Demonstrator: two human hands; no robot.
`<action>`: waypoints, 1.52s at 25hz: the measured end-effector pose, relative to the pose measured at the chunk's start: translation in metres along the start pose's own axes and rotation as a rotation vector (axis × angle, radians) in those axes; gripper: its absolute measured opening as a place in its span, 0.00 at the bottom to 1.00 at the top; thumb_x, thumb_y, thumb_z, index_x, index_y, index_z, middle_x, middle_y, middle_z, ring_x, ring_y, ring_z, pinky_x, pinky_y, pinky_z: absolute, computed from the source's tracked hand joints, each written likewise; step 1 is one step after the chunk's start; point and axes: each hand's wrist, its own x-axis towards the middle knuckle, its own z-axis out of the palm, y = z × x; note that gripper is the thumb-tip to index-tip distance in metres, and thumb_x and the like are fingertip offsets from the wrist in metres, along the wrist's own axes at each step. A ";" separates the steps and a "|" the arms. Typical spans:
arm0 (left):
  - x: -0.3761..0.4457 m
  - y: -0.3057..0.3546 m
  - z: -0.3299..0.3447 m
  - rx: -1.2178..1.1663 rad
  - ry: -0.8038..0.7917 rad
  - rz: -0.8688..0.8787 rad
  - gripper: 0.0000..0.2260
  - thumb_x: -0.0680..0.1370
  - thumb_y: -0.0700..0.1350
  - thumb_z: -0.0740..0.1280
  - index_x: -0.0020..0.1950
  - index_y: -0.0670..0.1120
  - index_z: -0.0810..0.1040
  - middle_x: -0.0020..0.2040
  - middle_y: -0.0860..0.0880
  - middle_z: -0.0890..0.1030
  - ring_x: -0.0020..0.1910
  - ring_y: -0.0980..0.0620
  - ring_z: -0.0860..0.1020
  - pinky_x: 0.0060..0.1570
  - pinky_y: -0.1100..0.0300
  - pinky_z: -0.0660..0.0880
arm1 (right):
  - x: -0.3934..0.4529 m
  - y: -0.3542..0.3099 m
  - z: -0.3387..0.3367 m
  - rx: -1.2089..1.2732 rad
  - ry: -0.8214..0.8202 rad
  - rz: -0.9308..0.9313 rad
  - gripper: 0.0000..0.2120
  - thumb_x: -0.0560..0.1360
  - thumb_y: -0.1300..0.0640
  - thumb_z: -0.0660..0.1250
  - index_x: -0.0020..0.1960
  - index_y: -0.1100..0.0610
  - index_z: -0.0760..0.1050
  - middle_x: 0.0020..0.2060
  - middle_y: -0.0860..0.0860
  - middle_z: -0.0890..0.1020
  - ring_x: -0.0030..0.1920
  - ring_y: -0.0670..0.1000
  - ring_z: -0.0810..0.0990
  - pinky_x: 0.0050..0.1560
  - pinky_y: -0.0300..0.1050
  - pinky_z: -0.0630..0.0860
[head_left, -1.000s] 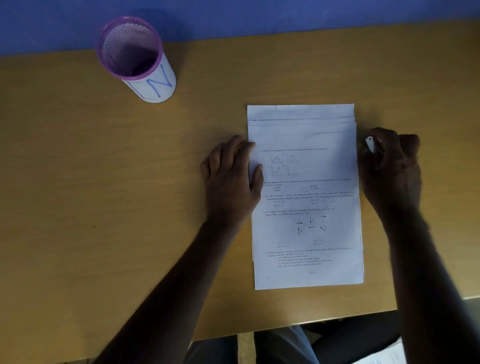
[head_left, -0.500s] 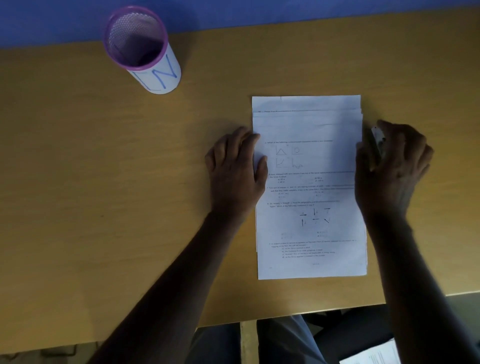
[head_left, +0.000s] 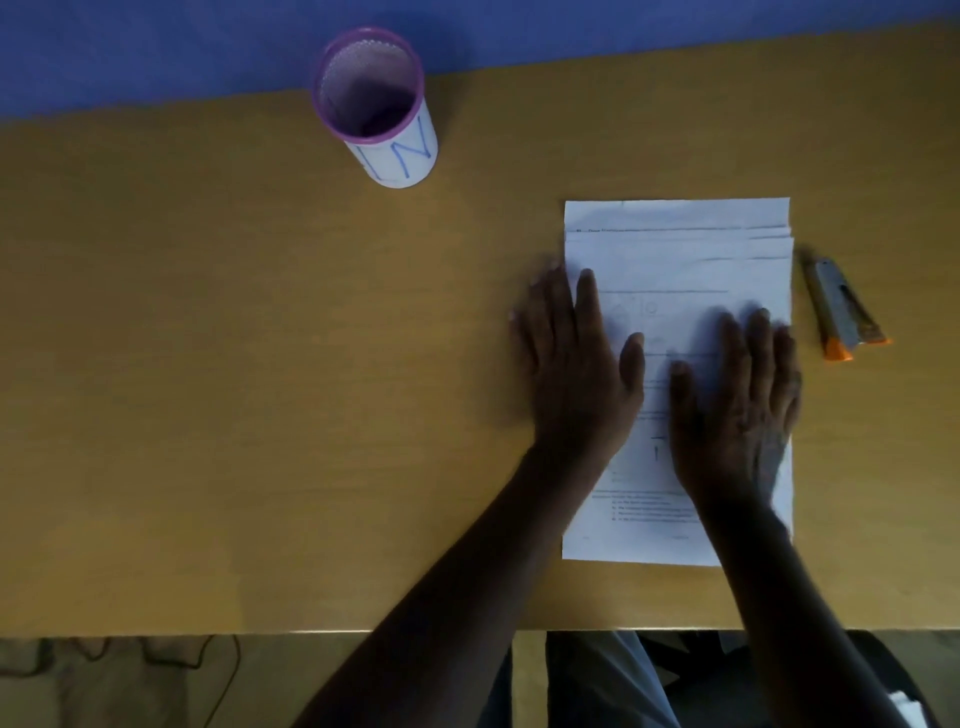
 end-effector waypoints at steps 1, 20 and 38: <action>0.001 0.007 -0.002 -0.061 -0.010 -0.032 0.34 0.83 0.57 0.61 0.84 0.44 0.54 0.85 0.41 0.51 0.84 0.42 0.47 0.82 0.44 0.42 | 0.000 0.000 0.001 -0.001 0.010 0.001 0.31 0.85 0.41 0.58 0.83 0.54 0.58 0.83 0.56 0.59 0.84 0.60 0.54 0.81 0.61 0.55; 0.003 0.037 -0.043 -0.677 -0.010 -0.439 0.32 0.78 0.44 0.69 0.80 0.46 0.61 0.78 0.49 0.65 0.77 0.47 0.61 0.76 0.48 0.61 | 0.001 0.004 0.006 -0.002 0.062 -0.015 0.32 0.85 0.40 0.58 0.83 0.54 0.59 0.83 0.54 0.59 0.84 0.58 0.54 0.83 0.58 0.53; 0.017 0.036 -0.053 -0.718 -0.156 -0.612 0.23 0.79 0.50 0.68 0.73 0.50 0.71 0.74 0.47 0.68 0.73 0.45 0.65 0.74 0.43 0.65 | -0.001 0.001 0.006 -0.012 0.077 -0.024 0.31 0.85 0.42 0.60 0.82 0.55 0.61 0.83 0.56 0.60 0.84 0.59 0.55 0.82 0.59 0.55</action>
